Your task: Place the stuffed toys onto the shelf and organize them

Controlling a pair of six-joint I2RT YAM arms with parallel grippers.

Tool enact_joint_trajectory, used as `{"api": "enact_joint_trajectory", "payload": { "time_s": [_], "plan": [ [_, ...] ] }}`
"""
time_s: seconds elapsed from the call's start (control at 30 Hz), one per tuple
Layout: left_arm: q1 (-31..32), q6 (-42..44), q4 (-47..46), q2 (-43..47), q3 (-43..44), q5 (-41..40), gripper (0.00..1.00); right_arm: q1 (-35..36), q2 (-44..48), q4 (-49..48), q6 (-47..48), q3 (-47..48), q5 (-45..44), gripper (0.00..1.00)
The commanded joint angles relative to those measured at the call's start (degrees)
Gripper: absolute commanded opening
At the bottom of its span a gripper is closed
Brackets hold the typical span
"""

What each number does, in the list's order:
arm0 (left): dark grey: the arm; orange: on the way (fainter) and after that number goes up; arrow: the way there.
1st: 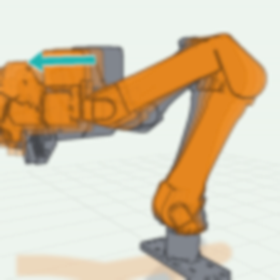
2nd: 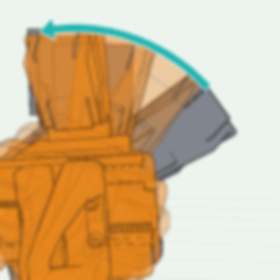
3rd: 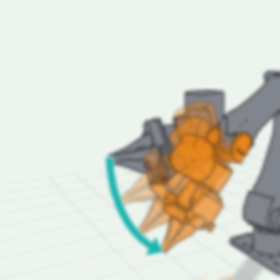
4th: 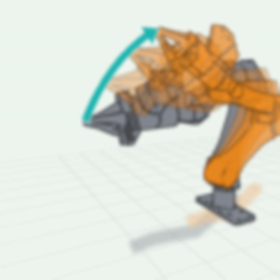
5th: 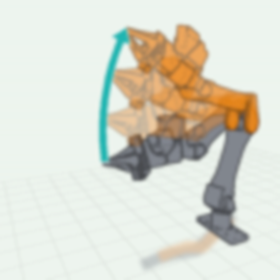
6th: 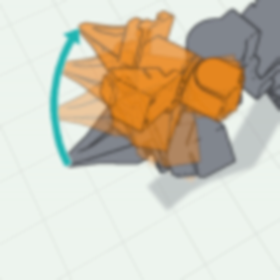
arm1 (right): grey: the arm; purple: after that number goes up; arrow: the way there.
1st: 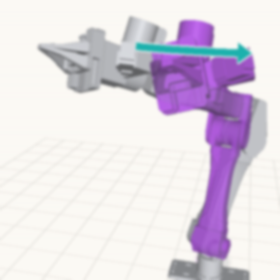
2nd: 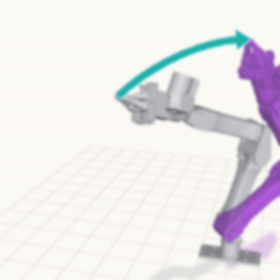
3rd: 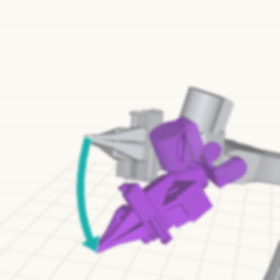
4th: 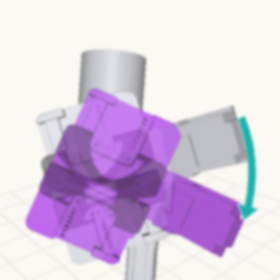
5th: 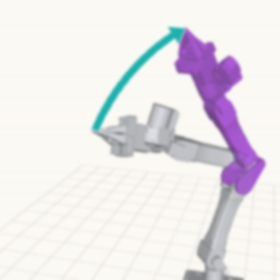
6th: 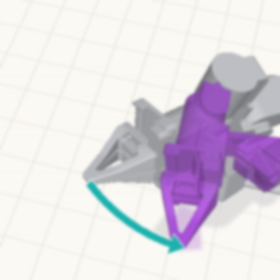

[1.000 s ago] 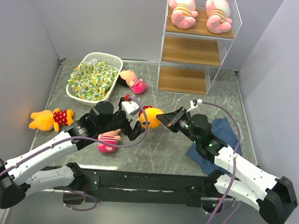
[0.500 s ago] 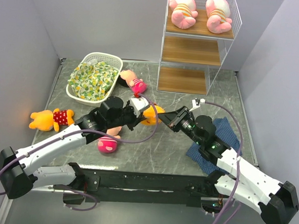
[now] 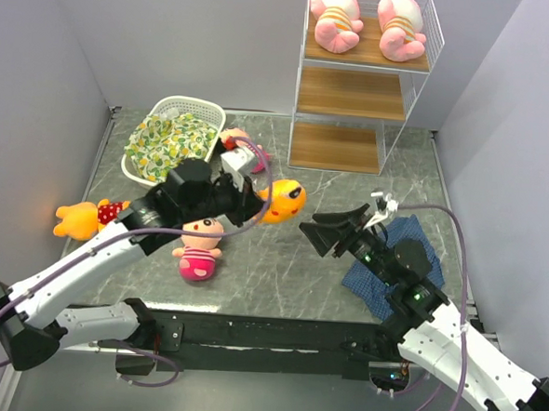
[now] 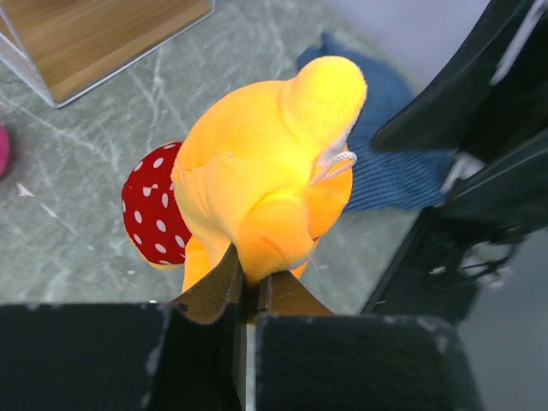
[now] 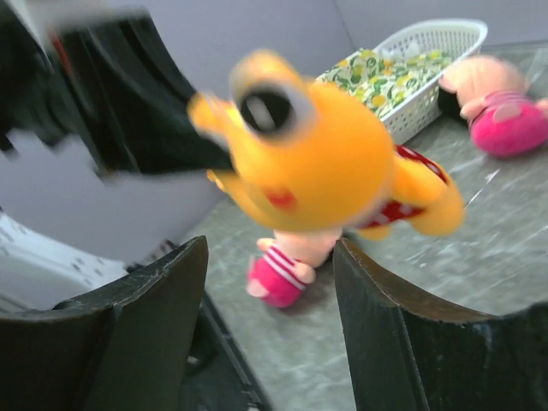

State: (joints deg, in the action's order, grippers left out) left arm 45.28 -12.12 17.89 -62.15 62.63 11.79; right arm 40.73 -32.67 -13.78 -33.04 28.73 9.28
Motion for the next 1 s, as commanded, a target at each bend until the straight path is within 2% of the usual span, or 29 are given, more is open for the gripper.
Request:
{"api": "enact_joint_trajectory", "payload": {
  "time_s": [0.0,0.2,0.5,0.63,0.8,0.93,0.97],
  "plan": [
    [-1.1,-10.5,4.7,4.6,6.7,5.4,0.01,0.3,5.4,-7.1,13.0,-5.3,3.6,0.66],
    [-1.2,-15.3,6.5,7.3,10.1,13.4,0.01,0.3,9.5,-15.0,15.9,-10.0,5.2,0.65],
    [-1.2,-16.5,7.4,9.2,11.6,22.2,0.01,0.2,6.5,-15.4,19.1,-8.0,7.3,0.68],
    [-1.2,-16.5,7.5,9.4,11.4,23.2,0.01,0.3,4.5,-13.3,21.4,-6.4,8.6,0.72],
    [-1.2,-16.5,6.8,9.3,10.7,24.8,0.01,0.4,3.1,-13.0,22.8,-6.1,9.4,0.72],
    [-1.2,-16.6,6.1,9.3,10.6,25.6,0.01,0.3,2.4,-14.7,22.3,-6.8,11.4,0.60],
    [-1.2,-16.7,5.6,9.2,10.6,25.9,0.01,0.3,2.2,-15.3,22.1,-7.0,12.5,0.60]
  ]
}}
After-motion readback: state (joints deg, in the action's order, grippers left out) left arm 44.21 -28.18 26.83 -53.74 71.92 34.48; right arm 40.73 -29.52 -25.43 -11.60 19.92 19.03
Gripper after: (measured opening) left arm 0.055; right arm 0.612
